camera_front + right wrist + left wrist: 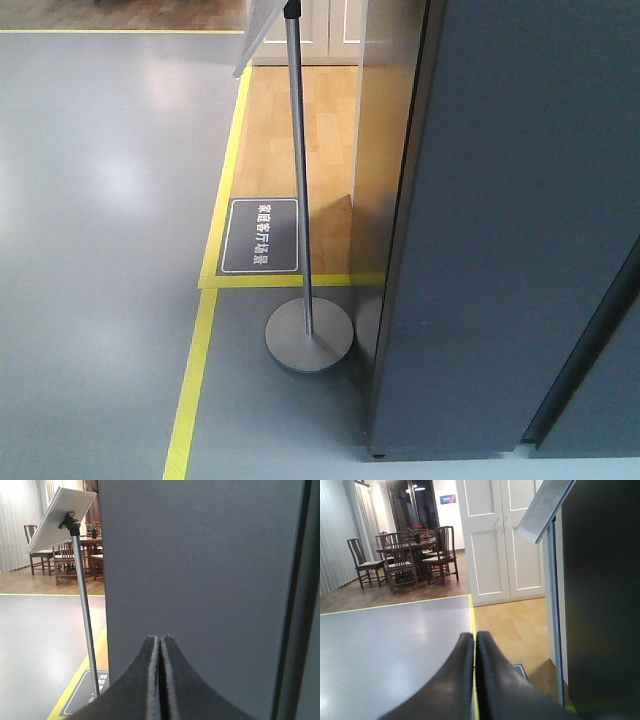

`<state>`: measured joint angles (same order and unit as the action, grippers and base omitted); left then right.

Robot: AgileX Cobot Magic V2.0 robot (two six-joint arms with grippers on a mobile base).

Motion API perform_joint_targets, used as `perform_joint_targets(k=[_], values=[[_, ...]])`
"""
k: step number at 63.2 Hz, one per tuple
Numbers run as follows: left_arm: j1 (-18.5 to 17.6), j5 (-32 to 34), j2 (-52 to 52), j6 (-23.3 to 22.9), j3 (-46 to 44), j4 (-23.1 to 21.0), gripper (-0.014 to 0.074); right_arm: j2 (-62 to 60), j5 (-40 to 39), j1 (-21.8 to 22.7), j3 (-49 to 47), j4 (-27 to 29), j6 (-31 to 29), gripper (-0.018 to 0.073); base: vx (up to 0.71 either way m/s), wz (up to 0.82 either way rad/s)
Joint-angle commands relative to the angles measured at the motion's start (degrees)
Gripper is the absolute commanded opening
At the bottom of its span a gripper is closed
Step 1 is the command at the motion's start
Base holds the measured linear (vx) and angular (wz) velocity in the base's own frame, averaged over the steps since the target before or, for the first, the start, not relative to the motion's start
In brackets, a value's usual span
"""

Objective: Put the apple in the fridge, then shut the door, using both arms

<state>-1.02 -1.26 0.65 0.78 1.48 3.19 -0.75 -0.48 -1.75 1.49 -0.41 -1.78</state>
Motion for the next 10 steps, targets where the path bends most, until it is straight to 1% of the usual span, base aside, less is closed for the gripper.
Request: perform_joint_targets(k=[1, 10], values=[[0.1, 4.3, 0.9, -0.1, 1.2, -0.3, -0.0006, -0.6, -3.8, -0.1, 0.9, 0.0, -0.2, -0.0003, 0.00, 0.00], [0.1, 4.3, 0.9, -0.1, 1.2, -0.3, -0.0006, -0.6, -3.8, -0.1, 0.9, 0.0, -0.2, -0.0003, 0.00, 0.00]])
